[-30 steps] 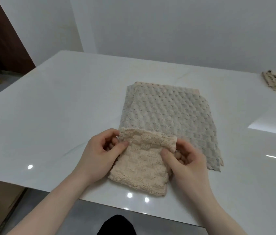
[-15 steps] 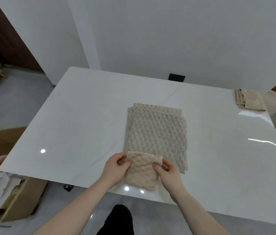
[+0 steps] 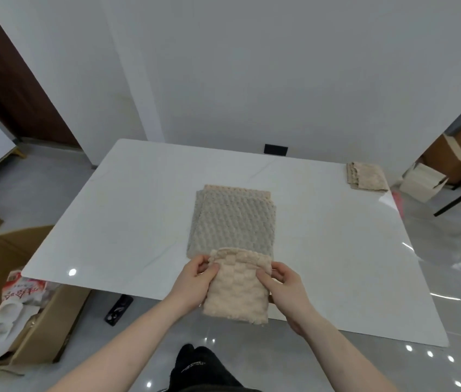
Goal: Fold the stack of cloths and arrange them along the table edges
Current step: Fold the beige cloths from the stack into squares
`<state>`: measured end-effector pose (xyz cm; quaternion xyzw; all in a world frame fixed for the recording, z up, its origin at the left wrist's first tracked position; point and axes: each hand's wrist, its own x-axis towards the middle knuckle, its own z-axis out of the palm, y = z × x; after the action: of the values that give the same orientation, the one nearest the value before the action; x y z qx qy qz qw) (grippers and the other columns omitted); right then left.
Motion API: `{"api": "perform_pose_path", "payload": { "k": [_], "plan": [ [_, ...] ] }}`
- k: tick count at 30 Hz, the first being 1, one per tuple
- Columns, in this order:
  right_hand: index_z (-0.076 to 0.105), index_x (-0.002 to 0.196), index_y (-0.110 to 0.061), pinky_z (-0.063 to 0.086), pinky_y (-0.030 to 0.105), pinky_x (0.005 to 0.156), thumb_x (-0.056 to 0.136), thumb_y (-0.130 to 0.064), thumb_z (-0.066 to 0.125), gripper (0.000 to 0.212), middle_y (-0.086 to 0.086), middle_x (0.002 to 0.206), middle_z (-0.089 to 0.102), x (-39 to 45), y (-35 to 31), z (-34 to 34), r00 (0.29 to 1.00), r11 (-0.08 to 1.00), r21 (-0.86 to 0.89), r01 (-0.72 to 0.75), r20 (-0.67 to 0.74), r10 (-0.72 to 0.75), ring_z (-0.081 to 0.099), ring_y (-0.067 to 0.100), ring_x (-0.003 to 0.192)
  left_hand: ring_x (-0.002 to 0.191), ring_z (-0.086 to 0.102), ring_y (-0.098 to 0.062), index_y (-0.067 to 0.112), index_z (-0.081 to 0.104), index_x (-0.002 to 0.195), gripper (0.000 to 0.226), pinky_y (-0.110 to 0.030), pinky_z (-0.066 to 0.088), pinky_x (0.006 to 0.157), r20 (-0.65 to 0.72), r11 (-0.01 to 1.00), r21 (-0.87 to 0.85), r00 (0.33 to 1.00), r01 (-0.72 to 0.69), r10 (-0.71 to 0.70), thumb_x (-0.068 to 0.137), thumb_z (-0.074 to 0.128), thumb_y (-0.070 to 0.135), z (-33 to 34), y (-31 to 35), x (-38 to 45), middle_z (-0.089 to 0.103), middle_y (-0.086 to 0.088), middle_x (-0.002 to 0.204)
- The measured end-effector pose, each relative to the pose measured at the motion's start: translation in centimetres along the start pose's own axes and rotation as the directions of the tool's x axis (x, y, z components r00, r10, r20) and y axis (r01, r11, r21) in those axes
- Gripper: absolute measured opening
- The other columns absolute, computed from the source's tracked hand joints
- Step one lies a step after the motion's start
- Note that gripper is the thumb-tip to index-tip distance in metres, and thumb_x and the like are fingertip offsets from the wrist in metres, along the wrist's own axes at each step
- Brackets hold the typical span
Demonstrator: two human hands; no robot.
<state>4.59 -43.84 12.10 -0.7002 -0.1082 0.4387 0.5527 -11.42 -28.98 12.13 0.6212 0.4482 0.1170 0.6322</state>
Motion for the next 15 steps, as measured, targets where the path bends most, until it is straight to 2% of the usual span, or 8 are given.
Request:
{"api": "perform_pose_path", "payload": {
  "k": [3,5,7,10,13,15],
  "plan": [
    [0.068,0.119,-0.014,0.062,0.043,0.089,0.098,-0.021,0.069,0.022,0.003,0.106,0.08,-2.0,-1.0,-3.8,0.999,1.0,0.009,-0.015,0.051,0.014,0.077,0.019,0.098,0.073,0.067,-0.008,0.016,0.066,0.105,0.009,-0.024,0.048,0.061,-0.033,0.998,-0.069,0.999,0.0,-0.002,0.103,0.058,0.021,3.6,1.5,-2.6,0.073,-0.001,0.091],
    [0.068,0.119,-0.014,0.062,0.042,0.088,0.098,-0.017,0.066,0.021,0.003,0.103,0.081,-3.0,-1.6,-6.2,0.995,1.0,-0.003,-0.031,0.093,0.031,0.078,0.019,0.096,0.081,0.069,-0.012,0.015,0.066,0.107,0.01,-0.028,0.052,0.069,-0.049,0.997,-0.082,0.999,-0.007,0.003,0.102,0.059,0.021,6.0,2.5,-3.8,0.075,-0.004,0.095],
    [0.068,0.118,-0.015,0.063,0.039,0.081,0.096,-0.009,0.064,0.023,0.003,0.102,0.081,-3.7,-2.3,-8.5,0.991,0.999,-0.01,-0.043,0.123,0.043,0.078,0.018,0.091,0.083,0.07,-0.012,0.015,0.066,0.107,0.01,-0.028,0.054,0.072,-0.061,0.996,-0.093,0.998,-0.008,0.003,0.102,0.059,0.02,8.2,3.2,-4.6,0.075,-0.007,0.097],
    [0.067,0.119,-0.014,0.062,0.035,0.072,0.095,-0.003,0.064,0.026,0.005,0.103,0.081,-3.9,-2.9,-11.5,0.993,0.999,-0.002,-0.051,0.111,0.051,0.078,0.019,0.089,0.065,0.067,-0.003,0.015,0.065,0.108,0.009,-0.019,0.048,0.053,-0.048,0.995,-0.1,0.999,0.006,-0.011,0.103,0.059,0.019,11.2,4.4,-5.1,0.073,-0.002,0.092],
    [0.066,0.122,-0.01,0.063,0.042,0.081,0.094,-0.004,0.067,0.028,0.006,0.103,0.081,-2.7,-3.3,-14.2,0.998,0.998,0.024,-0.049,0.05,0.048,0.078,0.024,0.095,0.061,0.065,0.0,0.014,0.065,0.113,0.013,-0.015,0.046,0.05,-0.027,0.995,-0.1,0.999,0.017,-0.02,0.102,0.059,0.017,13.7,5.8,-4.4,0.072,-0.001,0.093],
    [0.066,0.122,-0.011,0.062,0.044,0.085,0.094,-0.004,0.067,0.028,0.006,0.102,0.081,-1.6,-3.6,-15.9,0.998,0.998,0.033,-0.052,0.029,0.051,0.078,0.024,0.095,0.075,0.069,-0.004,0.016,0.065,0.118,0.018,-0.015,0.048,0.056,0.007,0.993,-0.105,0.999,0.045,-0.045,0.1,0.062,0.016,15.2,6.6,-3.5,0.074,-0.001,0.102]
  ]
}}
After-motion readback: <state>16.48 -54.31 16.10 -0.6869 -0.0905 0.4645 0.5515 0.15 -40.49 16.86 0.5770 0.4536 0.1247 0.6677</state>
